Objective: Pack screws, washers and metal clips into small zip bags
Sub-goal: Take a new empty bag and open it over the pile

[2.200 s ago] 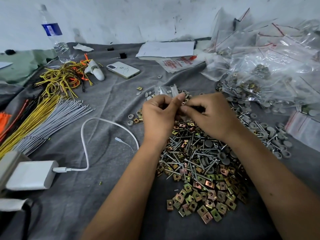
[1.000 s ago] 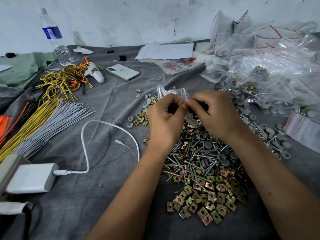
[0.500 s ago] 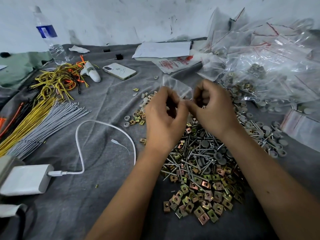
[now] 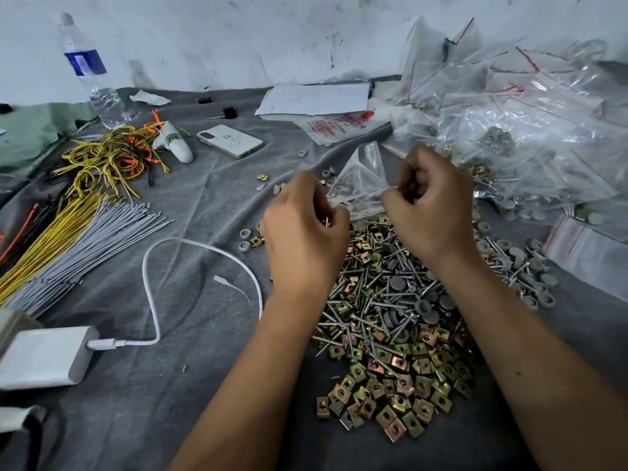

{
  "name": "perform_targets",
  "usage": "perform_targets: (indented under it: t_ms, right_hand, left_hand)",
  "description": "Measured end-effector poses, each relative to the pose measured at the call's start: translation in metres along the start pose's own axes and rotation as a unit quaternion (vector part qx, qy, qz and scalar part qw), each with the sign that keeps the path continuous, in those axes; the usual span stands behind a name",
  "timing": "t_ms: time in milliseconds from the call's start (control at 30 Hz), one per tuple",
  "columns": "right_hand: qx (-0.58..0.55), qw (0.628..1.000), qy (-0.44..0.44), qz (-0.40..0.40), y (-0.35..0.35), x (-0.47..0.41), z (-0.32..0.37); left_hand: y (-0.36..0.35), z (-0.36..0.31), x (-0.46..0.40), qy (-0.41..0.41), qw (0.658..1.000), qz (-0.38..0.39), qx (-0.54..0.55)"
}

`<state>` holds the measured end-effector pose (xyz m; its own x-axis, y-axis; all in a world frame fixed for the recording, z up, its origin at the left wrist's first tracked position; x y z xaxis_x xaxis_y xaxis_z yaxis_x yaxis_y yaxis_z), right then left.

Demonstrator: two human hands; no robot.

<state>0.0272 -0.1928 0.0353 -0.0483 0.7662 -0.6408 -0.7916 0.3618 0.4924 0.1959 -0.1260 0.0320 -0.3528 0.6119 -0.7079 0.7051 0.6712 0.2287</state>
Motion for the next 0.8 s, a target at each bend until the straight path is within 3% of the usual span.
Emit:
perform_targets:
  t_ms: [133, 233, 433, 500, 567, 667, 733, 800]
  right_hand:
    - [-0.077, 0.995, -0.022, 0.059, -0.009, 0.002, 0.000]
    - [-0.084, 0.991, 0.023, 0.099, -0.020, 0.008, 0.013]
    - [-0.084, 0.991, 0.013, 0.104, -0.013, 0.001, 0.005]
    - [0.000, 0.994, 0.006, 0.106, -0.011, -0.002, -0.007]
    - [0.159, 0.983, -0.045, 0.077, -0.001, -0.007, -0.030]
    - [0.365, 0.913, -0.168, 0.077, 0.025, -0.010, -0.073]
    - [0.427, 0.860, -0.225, 0.165, 0.025, -0.007, -0.092]
    - [0.424, 0.847, -0.233, 0.220, 0.018, -0.004, -0.093]
  left_hand:
    - [-0.008, 0.001, 0.004, -0.020, 0.998, 0.062, 0.012]
    - [-0.015, -0.007, 0.007, -0.044, 0.996, 0.078, 0.005]
    - [0.018, 0.013, -0.007, -0.003, 0.999, -0.037, 0.011]
    - [0.034, 0.014, -0.009, -0.004, 0.994, -0.111, 0.015]
    - [0.051, 0.010, -0.010, -0.034, 0.980, -0.195, -0.006]
    - [0.065, -0.003, -0.006, -0.120, 0.954, -0.256, -0.098]
    - [0.058, -0.012, -0.005, -0.166, 0.952, -0.218, -0.137]
    - [0.034, -0.009, -0.006, -0.119, 0.976, -0.086, -0.163]
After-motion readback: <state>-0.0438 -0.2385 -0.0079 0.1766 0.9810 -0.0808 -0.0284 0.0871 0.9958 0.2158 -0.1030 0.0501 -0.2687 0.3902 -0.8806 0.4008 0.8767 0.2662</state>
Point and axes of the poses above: each hand's wrist, its own x-axis away from the middle knuckle, its own y-axis out of the back of the hand, z = x × y, the point moved 6 cm from there along -x, towards the middle knuckle, and after that the axes turned 13 degrees about x, right-handed, at the moved point
